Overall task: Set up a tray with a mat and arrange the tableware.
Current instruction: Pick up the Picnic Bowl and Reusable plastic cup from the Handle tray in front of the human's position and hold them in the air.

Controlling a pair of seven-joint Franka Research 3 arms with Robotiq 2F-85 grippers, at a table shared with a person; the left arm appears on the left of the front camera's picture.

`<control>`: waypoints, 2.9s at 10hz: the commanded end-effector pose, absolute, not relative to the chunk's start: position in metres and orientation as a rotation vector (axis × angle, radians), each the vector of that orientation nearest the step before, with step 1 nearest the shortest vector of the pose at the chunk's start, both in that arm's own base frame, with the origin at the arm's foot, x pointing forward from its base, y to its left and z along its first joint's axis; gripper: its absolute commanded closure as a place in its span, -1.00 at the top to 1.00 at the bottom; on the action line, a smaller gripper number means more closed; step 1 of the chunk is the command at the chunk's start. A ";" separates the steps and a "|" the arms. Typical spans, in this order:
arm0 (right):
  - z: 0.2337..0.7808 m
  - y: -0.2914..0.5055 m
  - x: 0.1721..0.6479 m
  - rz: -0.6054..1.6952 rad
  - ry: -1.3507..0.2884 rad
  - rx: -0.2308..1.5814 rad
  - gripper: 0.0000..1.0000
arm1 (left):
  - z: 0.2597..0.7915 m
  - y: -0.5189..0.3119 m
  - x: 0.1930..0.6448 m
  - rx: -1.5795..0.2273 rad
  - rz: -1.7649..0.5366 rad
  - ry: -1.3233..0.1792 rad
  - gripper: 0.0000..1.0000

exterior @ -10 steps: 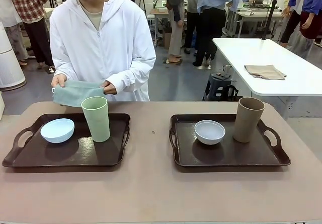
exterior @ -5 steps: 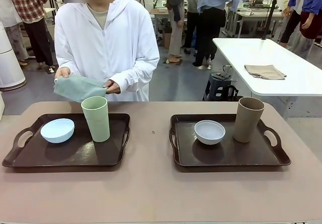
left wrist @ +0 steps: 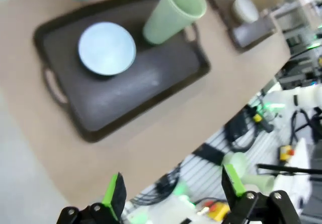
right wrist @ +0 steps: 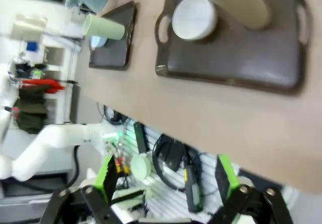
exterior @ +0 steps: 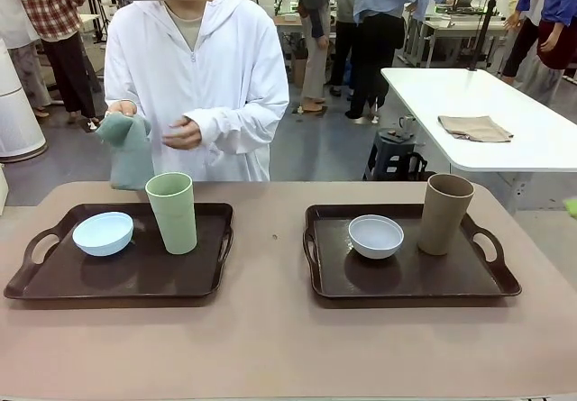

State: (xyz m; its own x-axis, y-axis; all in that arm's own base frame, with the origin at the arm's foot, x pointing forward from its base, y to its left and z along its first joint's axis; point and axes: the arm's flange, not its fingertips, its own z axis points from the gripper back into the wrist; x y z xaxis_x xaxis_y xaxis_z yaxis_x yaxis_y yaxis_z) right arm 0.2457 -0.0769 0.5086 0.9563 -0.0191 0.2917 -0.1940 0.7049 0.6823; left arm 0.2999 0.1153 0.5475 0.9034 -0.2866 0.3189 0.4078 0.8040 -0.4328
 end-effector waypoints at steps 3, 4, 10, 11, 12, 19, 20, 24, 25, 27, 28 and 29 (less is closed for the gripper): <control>0.475 0.029 0.299 0.260 -0.512 0.744 1.00 | 0.584 0.067 0.323 -0.270 -0.336 -0.264 1.00; 0.470 0.048 0.310 0.339 -0.502 0.779 1.00 | 0.587 0.053 0.332 -0.207 -0.313 -0.305 1.00; 0.453 0.105 0.333 0.547 -0.337 0.833 1.00 | 0.598 0.028 0.342 -0.150 -0.231 -0.331 1.00; 0.453 0.105 0.333 0.547 -0.337 0.833 1.00 | 0.598 0.028 0.342 -0.150 -0.231 -0.331 1.00; 0.453 0.105 0.333 0.547 -0.337 0.833 1.00 | 0.598 0.028 0.342 -0.150 -0.231 -0.331 1.00; 0.430 0.233 0.421 1.085 -0.396 0.548 1.00 | 0.565 -0.007 0.371 0.069 -0.165 -0.307 1.00; 0.422 0.256 0.439 1.152 -0.399 0.537 1.00 | 0.557 -0.007 0.376 0.084 -0.138 -0.303 1.00; 0.382 0.324 0.507 1.167 -0.473 0.521 1.00 | 0.520 -0.019 0.393 0.075 -0.116 -0.259 1.00; 0.372 0.344 0.520 1.165 -0.464 0.574 1.00 | 0.518 -0.020 0.398 0.065 -0.111 -0.253 1.00; 0.357 0.375 0.527 1.211 -0.423 0.614 1.00 | 0.511 -0.019 0.403 0.045 -0.082 -0.254 1.00; 0.354 0.389 0.524 1.237 -0.410 0.606 1.00 | 0.509 -0.017 0.405 0.037 -0.061 -0.253 1.00; 0.351 0.401 0.520 1.267 -0.403 0.615 1.00 | 0.507 -0.015 0.406 0.038 -0.060 -0.249 1.00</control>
